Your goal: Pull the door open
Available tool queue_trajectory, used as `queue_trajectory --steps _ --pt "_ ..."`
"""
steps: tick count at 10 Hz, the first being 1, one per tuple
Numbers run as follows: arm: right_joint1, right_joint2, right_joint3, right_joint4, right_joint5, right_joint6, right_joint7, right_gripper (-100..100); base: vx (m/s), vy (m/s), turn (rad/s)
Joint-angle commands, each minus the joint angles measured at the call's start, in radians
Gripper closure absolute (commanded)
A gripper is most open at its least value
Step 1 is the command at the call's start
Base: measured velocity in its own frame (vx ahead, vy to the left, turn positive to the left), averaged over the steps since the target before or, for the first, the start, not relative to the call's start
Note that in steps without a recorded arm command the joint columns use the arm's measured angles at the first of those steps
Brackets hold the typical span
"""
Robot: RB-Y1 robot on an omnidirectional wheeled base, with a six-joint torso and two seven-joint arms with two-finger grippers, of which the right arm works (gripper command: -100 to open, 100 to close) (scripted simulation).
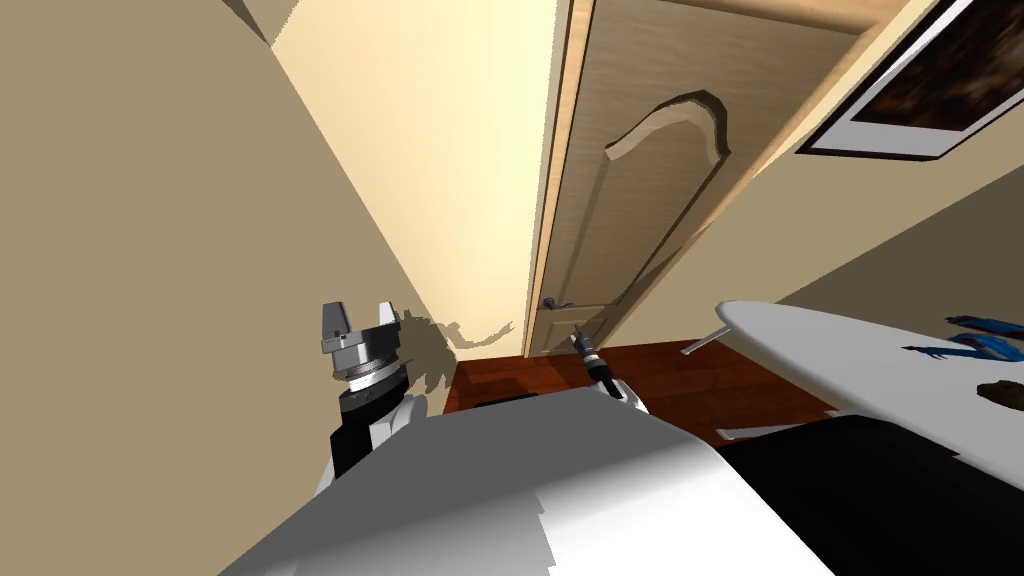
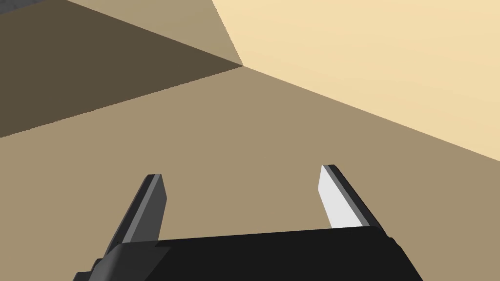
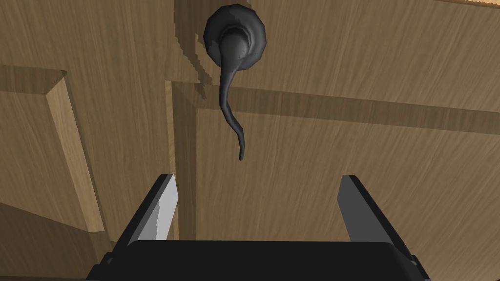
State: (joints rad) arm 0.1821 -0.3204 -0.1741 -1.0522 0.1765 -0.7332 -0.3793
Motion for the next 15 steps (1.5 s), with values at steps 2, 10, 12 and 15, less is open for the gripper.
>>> queue_trajectory --steps 2,10,12,15 --pt "-0.011 -0.014 -0.006 0.054 0.012 -0.016 -0.021 -100 0.182 0.036 0.010" --pt "-0.045 -0.030 -0.045 0.132 -0.024 -0.024 -0.001 -100 0.163 -0.012 0.085" --pt "-0.052 -0.034 -0.055 0.151 -0.034 -0.026 0.005 -100 0.206 -0.008 0.087" --pt "-0.050 -0.032 -0.052 0.147 -0.031 -0.027 0.003 100 0.015 -0.001 0.000"
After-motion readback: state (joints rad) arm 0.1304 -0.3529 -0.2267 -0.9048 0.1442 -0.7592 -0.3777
